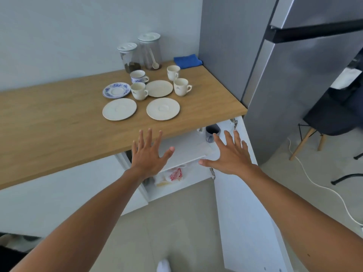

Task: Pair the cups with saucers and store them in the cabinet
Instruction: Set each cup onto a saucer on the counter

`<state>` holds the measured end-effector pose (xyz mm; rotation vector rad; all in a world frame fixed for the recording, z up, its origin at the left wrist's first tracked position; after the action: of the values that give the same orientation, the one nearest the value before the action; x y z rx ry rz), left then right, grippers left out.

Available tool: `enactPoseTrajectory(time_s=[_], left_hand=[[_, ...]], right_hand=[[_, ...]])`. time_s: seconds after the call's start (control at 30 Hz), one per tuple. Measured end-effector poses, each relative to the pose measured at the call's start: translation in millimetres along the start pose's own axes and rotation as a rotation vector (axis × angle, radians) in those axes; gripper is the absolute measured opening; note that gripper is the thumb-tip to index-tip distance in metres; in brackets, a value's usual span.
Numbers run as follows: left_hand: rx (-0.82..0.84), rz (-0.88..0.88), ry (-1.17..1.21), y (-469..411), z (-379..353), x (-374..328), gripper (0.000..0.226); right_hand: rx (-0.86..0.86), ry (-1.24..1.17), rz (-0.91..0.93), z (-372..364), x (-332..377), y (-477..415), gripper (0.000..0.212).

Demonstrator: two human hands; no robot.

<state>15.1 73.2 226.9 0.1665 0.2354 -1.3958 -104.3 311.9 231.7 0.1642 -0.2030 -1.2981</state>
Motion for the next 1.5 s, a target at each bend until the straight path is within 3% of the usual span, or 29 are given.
enactPoseTrajectory(time_s=[0.4,0.57,0.7,0.83,1.07,1.3,1.5], left_hand=[[0.036,0.010,0.101,-122,29,63,0.079],[0.024,0.118,0.235,-157,24,87,0.079],[-0.095,0.226,0.335,-180,22,109,0.081],[-0.106,0.374,0.378,-195,14,118,0.064],[-0.191,0.528,0.375,-207,10,139,0.038],[-0.214,0.454,0.331,-210,12,140,0.031],[-0.191,0.493,0.410,-207,14,144,0.028]], right_hand=[[-0.024,-0.027,-0.035,79,83,-130,0.117],[0.006,-0.085,-0.057,87,102,-189,0.112],[0.061,-0.138,-0.042,87,120,-239,0.104],[0.100,-0.206,-0.031,81,127,-283,0.092],[0.162,-0.564,-0.070,63,133,-313,0.058],[0.158,-0.907,-0.083,67,141,-323,0.021],[0.185,-1.054,-0.067,75,146,-301,0.016]])
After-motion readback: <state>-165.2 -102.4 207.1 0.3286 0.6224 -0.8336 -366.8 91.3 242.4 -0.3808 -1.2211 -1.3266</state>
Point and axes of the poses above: each hand's wrist, its own y-axis away from the middle knuckle, its own z-axis out of the back of the hand, x = y × z, the point moved 6 cm from there along -y, towards the middle knuckle, and after that the axes turned 15 degrees about -z, right-handed, at the moved point
